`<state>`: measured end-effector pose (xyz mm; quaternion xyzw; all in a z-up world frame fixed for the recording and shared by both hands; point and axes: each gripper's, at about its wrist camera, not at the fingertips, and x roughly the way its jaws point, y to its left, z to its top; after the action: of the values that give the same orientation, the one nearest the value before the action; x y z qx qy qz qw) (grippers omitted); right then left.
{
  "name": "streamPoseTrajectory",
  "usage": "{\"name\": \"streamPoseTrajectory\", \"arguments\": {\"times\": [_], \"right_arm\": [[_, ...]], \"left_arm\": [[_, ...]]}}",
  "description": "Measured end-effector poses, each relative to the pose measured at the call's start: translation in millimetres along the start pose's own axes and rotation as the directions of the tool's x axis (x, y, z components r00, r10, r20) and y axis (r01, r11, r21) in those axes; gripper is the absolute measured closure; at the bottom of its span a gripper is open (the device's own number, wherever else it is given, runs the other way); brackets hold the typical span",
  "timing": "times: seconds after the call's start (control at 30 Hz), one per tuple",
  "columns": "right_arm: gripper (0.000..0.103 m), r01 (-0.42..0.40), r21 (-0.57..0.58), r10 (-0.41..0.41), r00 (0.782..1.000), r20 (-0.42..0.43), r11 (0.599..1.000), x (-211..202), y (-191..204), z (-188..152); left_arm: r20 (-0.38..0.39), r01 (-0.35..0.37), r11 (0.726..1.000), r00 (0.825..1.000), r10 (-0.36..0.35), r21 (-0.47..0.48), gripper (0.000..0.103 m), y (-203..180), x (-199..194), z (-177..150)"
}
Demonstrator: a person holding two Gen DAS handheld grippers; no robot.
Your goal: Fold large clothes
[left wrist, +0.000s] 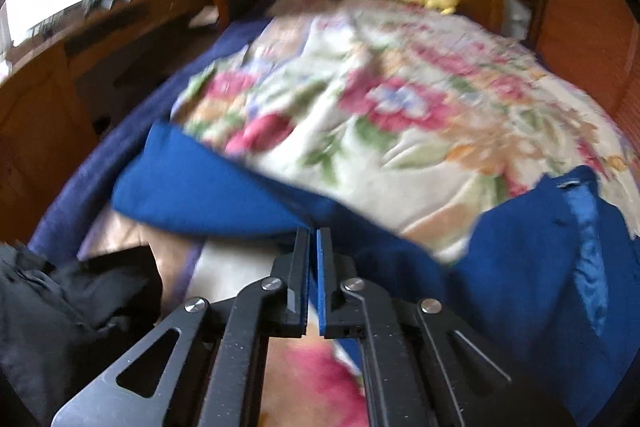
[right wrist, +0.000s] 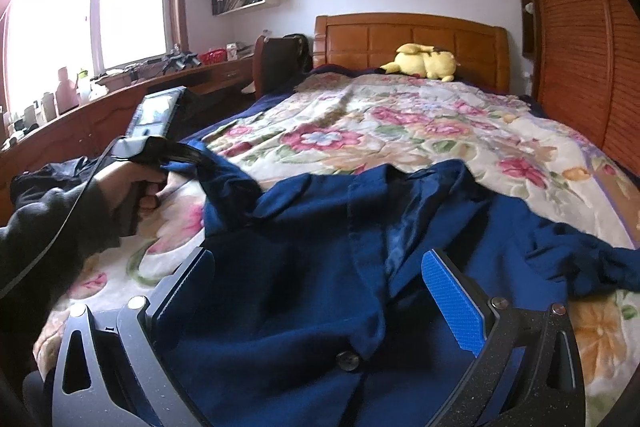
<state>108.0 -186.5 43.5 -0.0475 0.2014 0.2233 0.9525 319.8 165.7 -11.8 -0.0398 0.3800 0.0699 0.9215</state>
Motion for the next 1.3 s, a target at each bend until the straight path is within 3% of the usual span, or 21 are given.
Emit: {"name": "streamPoseTrajectory", "arguments": {"times": [0.13,0.27,0.37,0.5,0.57,0.6,0.9,1.13,1.23,1.3], "right_arm": [[0.000,0.039,0.025,-0.040,0.999,0.031,0.999,-13.6,-13.4,2.0],[0.000,0.080,0.060,-0.084,0.995,0.056,0.995,-25.8,-27.4,1.7],[0.000,0.084,0.087,-0.089,0.994,0.058,0.993,-30.6,-30.2,-0.9],[0.000,0.080,0.081,-0.085,0.995,0.061,0.994,-35.2,-23.6,-4.3],[0.000,0.074,0.075,-0.079,0.995,0.062,0.994,-37.7,-23.2,-5.2],[0.000,0.070,0.078,-0.075,0.995,0.062,0.994,-38.7,-23.2,-5.7],[0.000,0.044,0.063,-0.046,0.999,0.024,0.997,-21.4,-23.0,-1.2],[0.000,0.022,0.030,-0.021,0.999,-0.033,0.999,-4.3,-21.3,2.4],[0.000,0.008,0.012,-0.007,0.999,-0.054,1.000,0.0,-19.9,3.1],[0.000,-0.016,0.006,0.016,0.997,-0.070,1.000,2.3,-19.9,2.9]], "left_arm": [[0.090,0.053,0.992,0.994,-0.063,0.112,0.100,-43.2,-51.4,8.5],[0.147,0.096,0.964,0.980,-0.135,0.248,0.100,-94.3,-100.8,8.1],[0.158,0.090,0.961,0.978,-0.134,0.260,0.100,-105.1,-113.7,9.5],[0.090,0.102,0.973,0.988,-0.123,0.208,0.098,-85.3,-93.1,11.2],[0.046,0.097,0.976,0.993,-0.108,0.197,0.071,-75.6,-78.0,7.0],[0.024,0.099,0.979,0.994,-0.105,0.177,0.068,-64.1,-67.2,5.4],[-0.133,-0.003,0.997,0.991,0.014,0.081,0.066,-12.2,-0.3,-11.8],[-0.221,-0.021,1.000,0.975,0.017,-0.016,0.066,12.2,43.9,-19.3],[-0.195,-0.027,0.999,0.981,0.018,-0.045,0.066,14.5,50.5,-17.5],[-0.152,0.022,0.999,0.988,-0.026,-0.034,0.084,11.6,47.6,-15.3]]}}
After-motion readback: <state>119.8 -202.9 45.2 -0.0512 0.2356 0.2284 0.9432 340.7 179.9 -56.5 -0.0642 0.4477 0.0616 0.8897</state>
